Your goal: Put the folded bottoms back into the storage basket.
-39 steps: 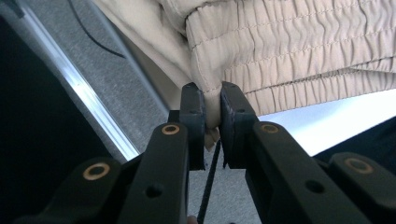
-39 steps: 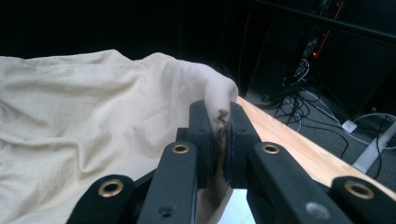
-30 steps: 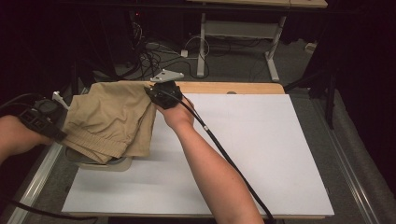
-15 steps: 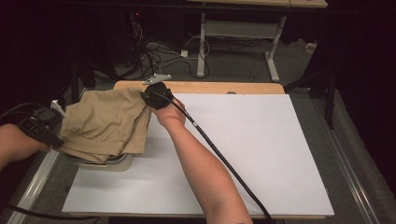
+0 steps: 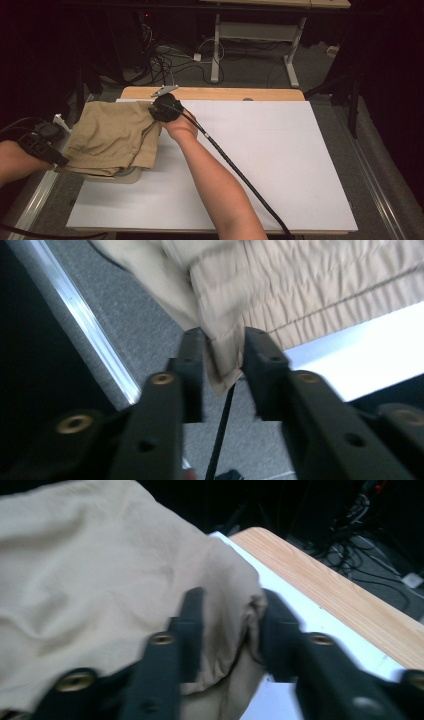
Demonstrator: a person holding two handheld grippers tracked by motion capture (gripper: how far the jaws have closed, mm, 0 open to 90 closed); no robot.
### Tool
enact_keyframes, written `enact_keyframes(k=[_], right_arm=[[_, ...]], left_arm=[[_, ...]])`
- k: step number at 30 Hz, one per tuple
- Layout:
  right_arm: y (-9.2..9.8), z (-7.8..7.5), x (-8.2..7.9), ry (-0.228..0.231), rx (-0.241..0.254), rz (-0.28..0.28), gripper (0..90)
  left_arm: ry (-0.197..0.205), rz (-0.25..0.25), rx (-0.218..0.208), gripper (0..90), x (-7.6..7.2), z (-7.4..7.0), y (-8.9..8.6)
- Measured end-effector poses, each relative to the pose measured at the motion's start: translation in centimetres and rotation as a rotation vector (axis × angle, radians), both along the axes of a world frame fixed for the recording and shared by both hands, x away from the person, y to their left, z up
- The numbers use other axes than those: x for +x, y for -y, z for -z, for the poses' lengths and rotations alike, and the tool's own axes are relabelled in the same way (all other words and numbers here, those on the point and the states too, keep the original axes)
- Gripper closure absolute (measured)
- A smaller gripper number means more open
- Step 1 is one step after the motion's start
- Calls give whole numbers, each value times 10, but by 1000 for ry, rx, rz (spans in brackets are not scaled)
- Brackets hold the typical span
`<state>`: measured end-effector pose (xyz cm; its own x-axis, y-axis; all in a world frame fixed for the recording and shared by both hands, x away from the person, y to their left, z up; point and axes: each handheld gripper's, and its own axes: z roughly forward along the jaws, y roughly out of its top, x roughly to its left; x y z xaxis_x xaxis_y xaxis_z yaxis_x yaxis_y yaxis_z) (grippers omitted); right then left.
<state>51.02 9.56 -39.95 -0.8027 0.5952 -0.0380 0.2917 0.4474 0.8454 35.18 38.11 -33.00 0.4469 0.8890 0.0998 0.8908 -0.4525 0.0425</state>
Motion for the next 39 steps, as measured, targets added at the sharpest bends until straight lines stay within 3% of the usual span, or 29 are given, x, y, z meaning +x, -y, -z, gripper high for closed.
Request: enact_keyframes(k=[4, 5, 7, 8, 13, 16, 18, 21, 22, 23, 25, 27, 28, 31, 33, 35, 37, 39], right_arm=[[8, -11, -4, 25, 28, -8, 381], [18, -16, -11, 25, 59, -23, 296], [22, -17, -13, 24, 69, -29, 259], [31, -15, -21, 24, 79, -33, 172], [55, -7, -40, 6, 106, -54, 98], [82, 3, -63, 8, 112, -45, 6], [87, 4, -67, 17, 111, -41, 6], [116, 11, -88, 40, 114, -19, 6], [116, 11, -88, 40, 114, -19, 6], [130, 14, -97, 54, 115, -2, 6], [136, 15, -100, 57, 118, 5, 6], [161, 22, -115, 64, 119, 33, 6], [161, 22, -115, 64, 119, 33, 6], [189, 34, -134, 73, 103, 70, 6], [197, 37, -138, 67, 103, 78, 6], [224, 45, -153, 49, 141, 101, 6], [230, 46, -156, 51, 143, 109, 6], [254, 51, -168, 53, 153, 147, 6]], left_arm=[[66, 7, -21, 596, 5, -11, 6], [80, 10, -29, 580, 8, -12, 9], [91, 17, -39, 575, 12, -12, 13], [93, 21, -42, 561, 14, -11, 15], [89, 50, -53, 607, 23, -3, 29], [84, 55, -58, 603, 26, 2, 35], [82, 63, -60, 603, 29, 3, 39], [85, 83, -57, 696, 31, 4, 45], [83, 80, -57, 696, 32, 5, 46], [87, 87, -51, 746, 33, 5, 48], [98, 95, -46, 766, 35, 5, 52], [109, 111, -42, 851, 39, 4, 55], [109, 111, -42, 872, 39, 4, 55], [137, 113, -47, 877, 44, 4, 58], [146, 108, -61, 877, 48, 5, 60], [147, 104, -71, 877, 51, 9, 62], [145, 93, -70, 878, 54, 13, 62], [148, 94, -73, 877, 56, 16, 64]])
